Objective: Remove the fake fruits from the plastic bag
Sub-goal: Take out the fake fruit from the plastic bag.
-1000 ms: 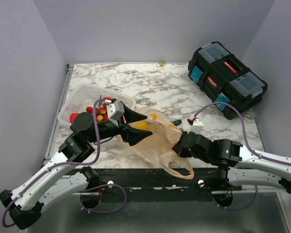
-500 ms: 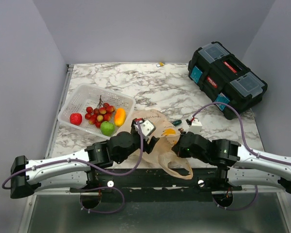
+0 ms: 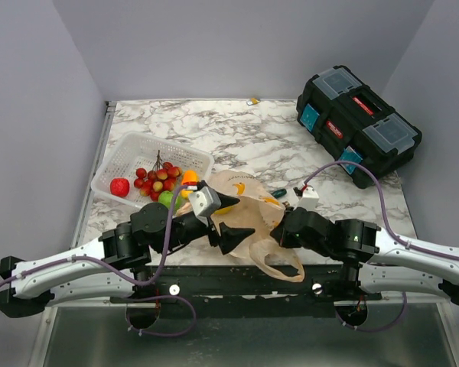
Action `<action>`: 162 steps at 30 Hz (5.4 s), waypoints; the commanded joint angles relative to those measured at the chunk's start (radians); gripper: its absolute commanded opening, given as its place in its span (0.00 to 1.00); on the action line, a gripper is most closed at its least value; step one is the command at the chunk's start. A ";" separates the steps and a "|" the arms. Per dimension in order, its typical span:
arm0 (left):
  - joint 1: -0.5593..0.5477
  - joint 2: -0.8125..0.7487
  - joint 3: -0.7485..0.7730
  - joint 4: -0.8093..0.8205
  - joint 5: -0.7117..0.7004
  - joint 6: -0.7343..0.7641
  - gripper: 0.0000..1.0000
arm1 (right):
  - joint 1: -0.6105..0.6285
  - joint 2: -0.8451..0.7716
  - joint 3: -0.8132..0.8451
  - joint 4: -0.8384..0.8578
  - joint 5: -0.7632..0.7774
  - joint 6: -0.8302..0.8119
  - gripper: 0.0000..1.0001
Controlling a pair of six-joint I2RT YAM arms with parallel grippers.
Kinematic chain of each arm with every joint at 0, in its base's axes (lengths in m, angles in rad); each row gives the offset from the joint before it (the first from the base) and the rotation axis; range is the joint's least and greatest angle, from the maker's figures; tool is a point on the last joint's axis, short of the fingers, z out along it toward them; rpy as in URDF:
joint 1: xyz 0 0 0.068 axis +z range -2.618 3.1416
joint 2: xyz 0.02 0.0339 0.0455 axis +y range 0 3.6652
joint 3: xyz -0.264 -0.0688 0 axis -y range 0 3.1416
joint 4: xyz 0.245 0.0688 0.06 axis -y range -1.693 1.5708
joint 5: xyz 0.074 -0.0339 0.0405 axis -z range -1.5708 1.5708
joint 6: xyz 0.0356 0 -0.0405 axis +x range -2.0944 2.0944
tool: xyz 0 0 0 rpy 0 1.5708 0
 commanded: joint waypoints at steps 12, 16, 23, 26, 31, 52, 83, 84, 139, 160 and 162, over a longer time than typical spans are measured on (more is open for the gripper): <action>-0.002 0.182 0.002 -0.194 0.074 -0.073 0.72 | -0.002 0.004 0.014 0.035 -0.015 -0.019 0.01; -0.002 0.194 -0.029 -0.137 -0.198 -0.193 0.72 | -0.002 -0.002 0.015 0.029 -0.010 -0.017 0.01; 0.037 0.255 -0.050 -0.166 -0.453 -0.373 0.66 | -0.001 0.009 0.037 0.016 -0.006 -0.020 0.01; 0.082 0.314 -0.022 -0.268 -0.524 -0.519 0.70 | -0.002 0.014 0.039 0.019 -0.006 -0.025 0.01; 0.224 0.400 0.010 -0.327 -0.387 -0.674 0.83 | -0.001 0.027 0.046 0.018 -0.010 -0.027 0.01; 0.206 0.283 -0.425 0.348 -0.456 -0.408 0.64 | -0.001 0.236 0.047 0.312 -0.425 -0.397 0.01; 0.317 0.950 -0.067 0.448 -0.553 -0.330 0.73 | 0.009 0.100 -0.075 0.304 -0.460 -0.347 0.01; 0.318 0.973 -0.051 0.448 -0.556 -0.318 0.69 | 0.009 0.093 -0.078 0.298 -0.431 -0.344 0.01; 0.388 0.034 -0.036 -0.090 0.445 -0.203 0.27 | 0.009 0.004 -0.059 0.053 0.051 -0.116 0.01; 0.804 0.112 0.285 -0.203 0.526 -0.484 0.00 | 0.008 -0.012 -0.042 0.036 0.041 -0.110 0.01; 0.860 0.133 0.320 -0.293 0.374 -0.490 0.00 | 0.009 -0.016 -0.045 0.033 0.041 -0.107 0.01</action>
